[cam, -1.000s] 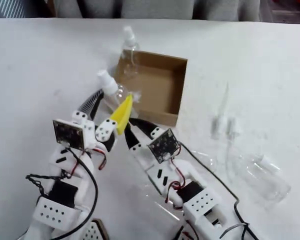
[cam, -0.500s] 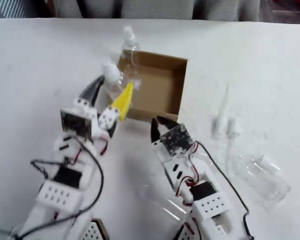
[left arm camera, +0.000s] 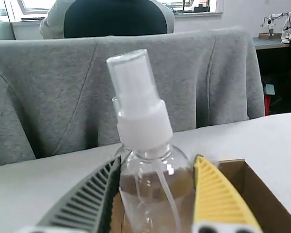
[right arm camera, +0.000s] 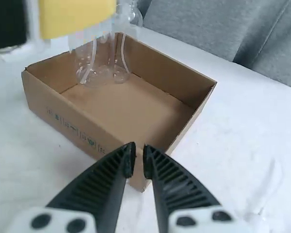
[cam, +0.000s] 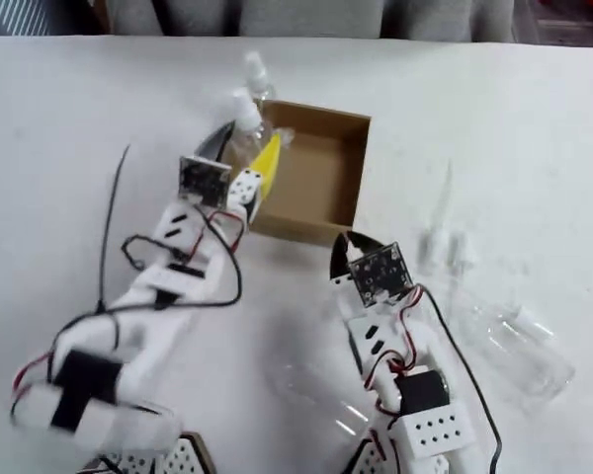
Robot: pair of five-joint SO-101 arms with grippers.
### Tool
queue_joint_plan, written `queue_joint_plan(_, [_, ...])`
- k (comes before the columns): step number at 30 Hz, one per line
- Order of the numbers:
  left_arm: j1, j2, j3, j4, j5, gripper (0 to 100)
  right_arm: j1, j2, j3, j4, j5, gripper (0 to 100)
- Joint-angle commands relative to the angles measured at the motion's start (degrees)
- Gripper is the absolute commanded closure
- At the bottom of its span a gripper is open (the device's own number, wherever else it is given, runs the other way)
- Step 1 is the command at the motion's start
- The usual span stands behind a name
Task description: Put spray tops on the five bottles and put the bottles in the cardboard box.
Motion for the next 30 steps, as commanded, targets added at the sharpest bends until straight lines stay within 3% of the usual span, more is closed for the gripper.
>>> queue_joint_plan(1, [-1.5, 8.1, -8.5, -5.2, -0.7, 98, 0.6, -1.3, 0.6, 0.4, 0.4, 98.3])
queue_joint_plan(7, [-2.5, 14.5, -12.8, -5.7, -0.7, 98, 0.4, -1.3, 0.6, 0.6, 0.4, 98.3])
queue_joint_plan(24, [-2.7, 15.3, -15.0, -5.3, -0.9, 98, 0.4, -1.3, 0.6, 0.6, 0.4, 98.3])
queue_joint_plan(30, [-2.9, 15.3, -18.9, 3.1, -7.1, 98, 0.5, -1.3, 0.6, 0.6, 0.4, 98.3])
